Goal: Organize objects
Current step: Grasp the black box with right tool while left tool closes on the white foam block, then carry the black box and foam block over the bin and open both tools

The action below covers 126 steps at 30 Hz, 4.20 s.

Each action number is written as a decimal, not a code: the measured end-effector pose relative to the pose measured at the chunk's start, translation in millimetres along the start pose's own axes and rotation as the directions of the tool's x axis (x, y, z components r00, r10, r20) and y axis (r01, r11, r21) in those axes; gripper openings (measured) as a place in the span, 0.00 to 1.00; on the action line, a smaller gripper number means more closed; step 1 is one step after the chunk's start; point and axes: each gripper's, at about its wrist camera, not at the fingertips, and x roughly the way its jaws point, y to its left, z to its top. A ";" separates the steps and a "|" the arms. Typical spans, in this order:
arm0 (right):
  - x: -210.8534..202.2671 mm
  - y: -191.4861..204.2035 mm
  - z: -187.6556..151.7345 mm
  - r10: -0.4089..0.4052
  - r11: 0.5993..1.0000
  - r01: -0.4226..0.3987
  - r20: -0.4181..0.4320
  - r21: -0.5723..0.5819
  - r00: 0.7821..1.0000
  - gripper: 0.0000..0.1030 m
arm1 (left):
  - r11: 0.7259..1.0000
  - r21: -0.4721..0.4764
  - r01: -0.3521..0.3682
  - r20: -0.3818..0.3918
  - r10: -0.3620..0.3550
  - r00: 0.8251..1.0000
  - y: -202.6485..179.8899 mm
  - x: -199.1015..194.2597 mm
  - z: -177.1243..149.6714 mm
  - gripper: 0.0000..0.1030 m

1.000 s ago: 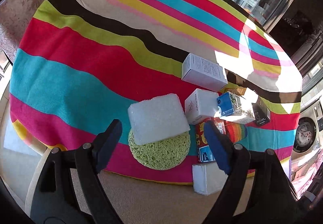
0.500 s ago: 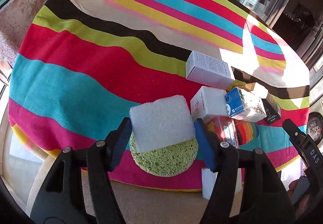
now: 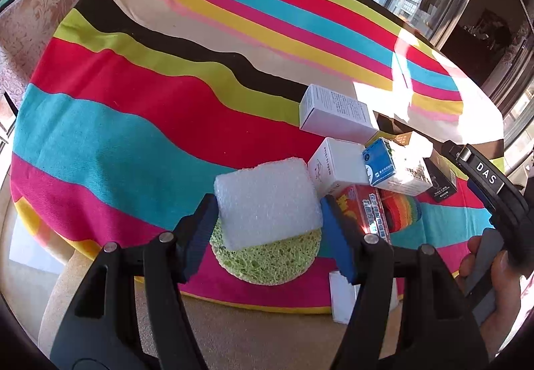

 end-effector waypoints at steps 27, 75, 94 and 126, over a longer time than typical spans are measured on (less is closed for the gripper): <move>59.8 9.7 -1.7 0.015 0.999 -0.019 -0.141 -0.027 0.990 0.92 | 1.000 0.027 -0.015 0.024 0.014 1.000 -7.0 -1.7 -2.8 0.65; -92.4 -121.2 -65.0 0.169 0.982 -0.158 -0.116 0.105 0.979 0.86 | 0.889 0.449 -0.090 0.106 0.047 0.993 -155.1 -64.9 -79.6 0.65; -132.7 -216.3 -93.0 0.023 0.977 0.006 -0.135 0.211 0.991 0.86 | 0.799 0.590 0.115 0.011 -0.150 0.989 -228.4 -72.5 -123.9 0.65; -151.2 -306.6 -114.8 -0.147 0.916 0.203 -0.180 0.346 0.973 0.93 | 0.679 0.424 0.599 -0.312 -0.511 0.801 -277.7 -71.5 -139.3 0.83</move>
